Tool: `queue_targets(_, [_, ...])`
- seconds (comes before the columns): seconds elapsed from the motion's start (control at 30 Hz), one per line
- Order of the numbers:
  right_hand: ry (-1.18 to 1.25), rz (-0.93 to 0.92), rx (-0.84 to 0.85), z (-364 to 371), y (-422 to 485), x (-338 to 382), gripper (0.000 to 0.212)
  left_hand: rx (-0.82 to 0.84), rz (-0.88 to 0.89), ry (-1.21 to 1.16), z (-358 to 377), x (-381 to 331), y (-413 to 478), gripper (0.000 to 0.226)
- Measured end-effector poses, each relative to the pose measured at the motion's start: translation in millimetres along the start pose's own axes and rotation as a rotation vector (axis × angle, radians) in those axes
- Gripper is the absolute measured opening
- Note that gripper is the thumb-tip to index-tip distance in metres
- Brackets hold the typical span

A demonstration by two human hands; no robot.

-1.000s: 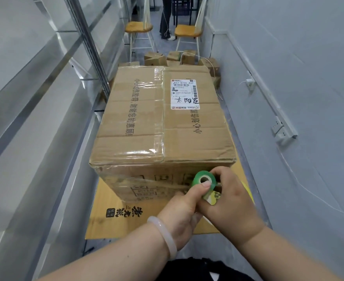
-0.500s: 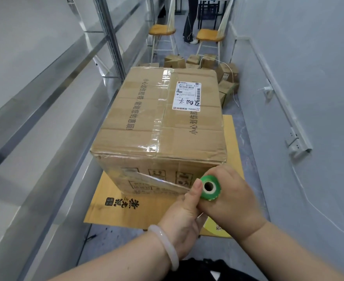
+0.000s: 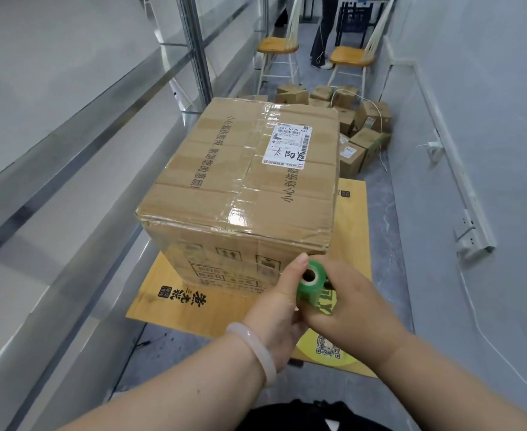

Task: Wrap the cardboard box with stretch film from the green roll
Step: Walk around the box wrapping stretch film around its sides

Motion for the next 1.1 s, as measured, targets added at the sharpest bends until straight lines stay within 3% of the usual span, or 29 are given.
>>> queue_targets(0.07, [-0.044, 0.017, -0.036, -6.3, -0.3, -8.5, 0.033, -0.028, -0.013, 0.023, 3.1, -3.3, 1.9, 0.076])
queue_targets(0.17, [-0.076, 0.058, -0.091, -19.7, 0.1, -17.5, 0.027, -0.049, 0.004, 0.019, 11.7, -1.3, 5.2, 0.085])
queue_targets(0.3, [-0.155, 0.154, -0.075, -33.3, 4.0, -20.1, 0.036, -0.071, 0.013, -0.016, 28.6, 13.8, 3.0, 0.100])
queue_targets(0.5, [-0.132, 0.210, -0.060, -35.3, 7.8, -32.3, 0.044, -0.156, 0.040, -0.049, 38.5, 16.6, 8.0, 0.090])
queue_targets(0.7, [-0.069, 0.197, -0.037, -34.3, -0.8, -37.6, 0.045, -0.131, 0.022, 0.001, 46.7, 18.7, 9.4, 0.085])
queue_targets(0.9, [-0.012, 0.240, -0.171, -42.7, -0.7, -49.3, 0.026, -0.126, 0.022, 0.089, 51.3, 15.0, 27.4, 0.080])
queue_targets(1.03, [0.020, 0.357, -0.246, -50.3, 4.7, -62.3, 0.040, -0.124, -0.019, 0.074, 56.3, 15.4, 37.0, 0.084])
queue_targets(1.1, [0.048, 0.381, -0.208, -50.1, 10.8, -64.2, 0.040, -0.130, -0.047, 0.041, 57.4, 17.6, 39.4, 0.075])
Point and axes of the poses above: each hand's wrist, its own y-axis towards the middle knuckle, its own z-axis out of the palm, x = y × z, the point moved 6 cm from there along y, towards the middle knuckle, and after that the axes turned 10 degrees about y, right-handed, at the moved point
